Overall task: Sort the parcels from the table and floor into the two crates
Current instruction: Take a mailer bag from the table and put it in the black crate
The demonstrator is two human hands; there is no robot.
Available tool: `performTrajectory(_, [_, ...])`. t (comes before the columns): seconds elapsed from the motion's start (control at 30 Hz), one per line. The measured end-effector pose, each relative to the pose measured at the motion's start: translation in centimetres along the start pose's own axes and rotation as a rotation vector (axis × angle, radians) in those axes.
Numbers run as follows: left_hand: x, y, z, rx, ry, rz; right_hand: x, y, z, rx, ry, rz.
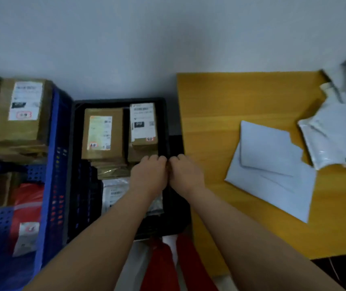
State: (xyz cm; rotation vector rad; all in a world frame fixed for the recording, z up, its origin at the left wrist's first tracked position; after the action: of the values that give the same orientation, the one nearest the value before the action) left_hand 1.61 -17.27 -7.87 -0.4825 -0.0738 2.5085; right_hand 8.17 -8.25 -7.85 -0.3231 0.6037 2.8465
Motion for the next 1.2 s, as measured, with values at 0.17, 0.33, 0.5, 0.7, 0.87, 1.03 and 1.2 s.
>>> performTrajectory(0.17, [0.5, -8.3, 2.0, 0.008, -0.073, -0.204, -5.0, -6.9, 4.0, -0.027, -0.174, -0.159])
performTrajectory(0.33, [1.4, -16.6, 1.0, 0.058, 0.039, -0.380, -11.1, -13.4, 5.5, -0.024, -0.281, -0.430])
performTrajectory(0.5, [1.8, -23.7, -0.8, 0.150, 0.116, -0.468, -15.2, -18.5, 5.2, 0.012, -0.182, -0.637])
performTrajectory(0.7, [3.2, -26.9, -2.8, 0.272, 0.321, -0.345, -16.4, -21.5, 4.3, 0.182, 0.073, -0.601])
performTrajectory(0.87, [4.0, -27.8, -2.5, 0.298, 0.347, -0.326, -15.7, -22.4, 5.2, 0.155, 0.069, -0.588])
performTrajectory(1.03, [3.1, -26.4, -2.3, 0.272, 0.255, -0.351, -16.0, -21.3, 5.3, 0.224, -0.035, -0.654])
performTrajectory(1.2, [4.0, -23.8, 0.3, 0.100, 0.263, -0.333, -16.3, -20.7, 6.5, 0.352, -0.261, -0.776])
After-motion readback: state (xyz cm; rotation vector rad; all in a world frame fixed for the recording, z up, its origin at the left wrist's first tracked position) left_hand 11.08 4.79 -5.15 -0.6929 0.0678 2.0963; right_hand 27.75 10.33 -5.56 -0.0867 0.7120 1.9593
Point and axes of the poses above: each hand's wrist, its own x-axis towards the middle knuckle, its own z-axis out of the back of the hand, y = z × x, the point moved 2 cm from there along x, towards the middle knuckle, and after that the axes turned 14 degrees about z, right-handed, at the moved point
